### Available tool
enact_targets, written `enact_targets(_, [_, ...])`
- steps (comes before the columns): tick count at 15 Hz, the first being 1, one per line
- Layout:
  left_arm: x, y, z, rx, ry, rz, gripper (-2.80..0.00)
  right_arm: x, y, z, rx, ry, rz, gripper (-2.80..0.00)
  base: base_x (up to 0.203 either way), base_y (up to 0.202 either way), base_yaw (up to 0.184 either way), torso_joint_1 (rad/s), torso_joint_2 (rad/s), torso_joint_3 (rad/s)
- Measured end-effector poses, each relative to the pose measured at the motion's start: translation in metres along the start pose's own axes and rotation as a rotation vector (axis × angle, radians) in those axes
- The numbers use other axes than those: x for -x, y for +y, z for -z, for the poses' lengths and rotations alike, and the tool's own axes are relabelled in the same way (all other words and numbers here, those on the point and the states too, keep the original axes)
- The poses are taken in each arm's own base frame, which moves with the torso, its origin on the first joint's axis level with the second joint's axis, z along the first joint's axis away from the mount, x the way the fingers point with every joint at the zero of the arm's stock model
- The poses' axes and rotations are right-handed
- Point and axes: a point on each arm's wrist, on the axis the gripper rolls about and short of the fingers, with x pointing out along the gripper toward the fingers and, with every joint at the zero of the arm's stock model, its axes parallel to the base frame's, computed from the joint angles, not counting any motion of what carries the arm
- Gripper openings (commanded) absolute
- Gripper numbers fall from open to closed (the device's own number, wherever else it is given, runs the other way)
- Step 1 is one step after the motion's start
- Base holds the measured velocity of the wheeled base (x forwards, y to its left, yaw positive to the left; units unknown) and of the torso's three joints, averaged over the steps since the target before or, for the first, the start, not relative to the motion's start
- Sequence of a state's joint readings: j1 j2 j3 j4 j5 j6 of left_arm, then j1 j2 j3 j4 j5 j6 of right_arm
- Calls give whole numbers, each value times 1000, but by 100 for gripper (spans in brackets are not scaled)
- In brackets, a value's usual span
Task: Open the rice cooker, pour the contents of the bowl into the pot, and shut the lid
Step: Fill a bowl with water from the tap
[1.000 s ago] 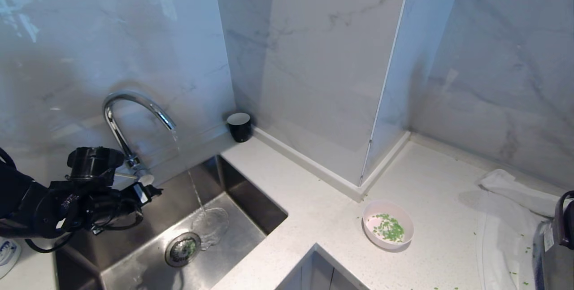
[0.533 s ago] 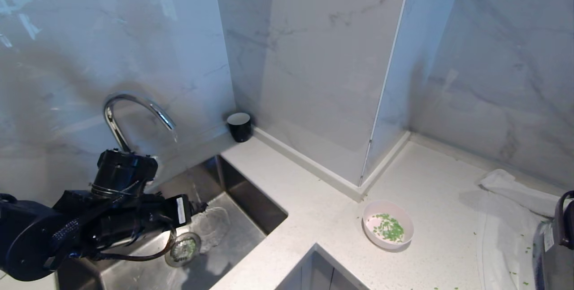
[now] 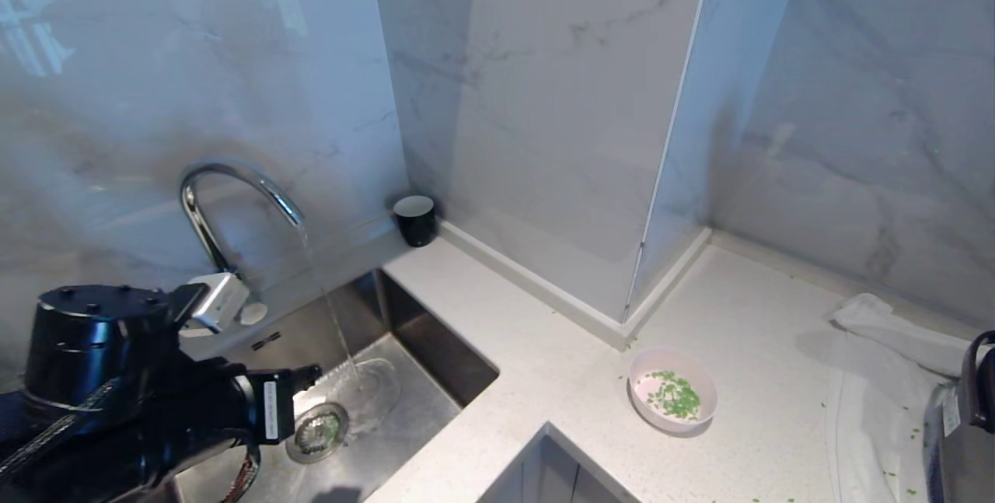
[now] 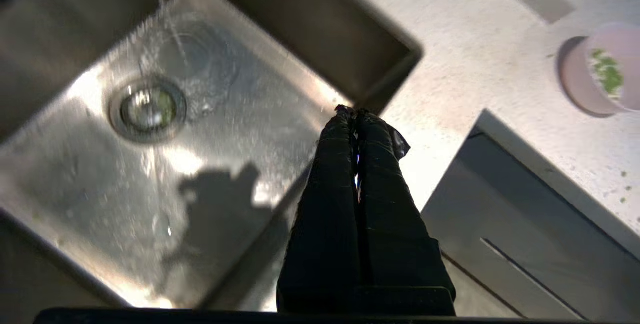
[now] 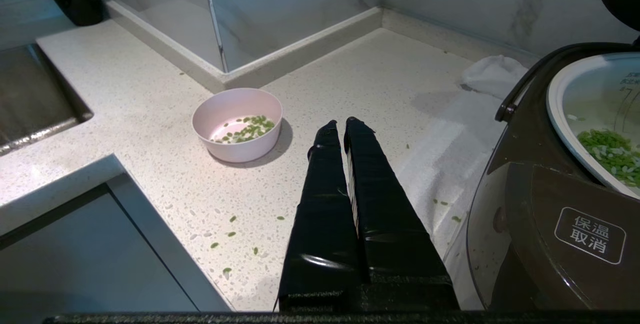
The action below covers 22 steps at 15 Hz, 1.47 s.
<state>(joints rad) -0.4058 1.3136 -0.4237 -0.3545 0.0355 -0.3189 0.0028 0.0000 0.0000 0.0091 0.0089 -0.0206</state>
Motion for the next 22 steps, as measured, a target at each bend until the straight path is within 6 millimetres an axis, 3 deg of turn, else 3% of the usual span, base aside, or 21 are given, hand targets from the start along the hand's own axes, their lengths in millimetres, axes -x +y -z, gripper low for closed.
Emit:
enact_targets(3, [46, 2, 0, -135, -157, 10, -280, 0, 0, 0, 0, 0, 0, -280, 0, 0, 0, 0, 0, 0])
enact_targets(8, [111, 27, 13, -184, -339, -315, -280, 0, 0, 0, 1, 0, 0, -280, 0, 0, 0, 0, 0, 0])
enact_targets(12, [146, 35, 47, -204, -490, -430, -280, 0, 0, 0, 1, 0, 0, -280, 0, 0, 0, 0, 0, 0])
enact_targets(15, [157, 37, 82, -274, -572, -428, -280, 0, 0, 0, 0, 0, 0, -280, 0, 0, 0, 0, 0, 0])
enact_targets(19, [141, 45, 135, -312, -536, -401, -280, 0, 0, 0, 0, 0, 0, -280, 0, 0, 0, 2, 1, 7])
enact_targets(22, [141, 46, 144, -325, -548, -372, -280, 0, 0, 0, 0, 1, 1, -280, 0, 0, 0, 0, 0, 0])
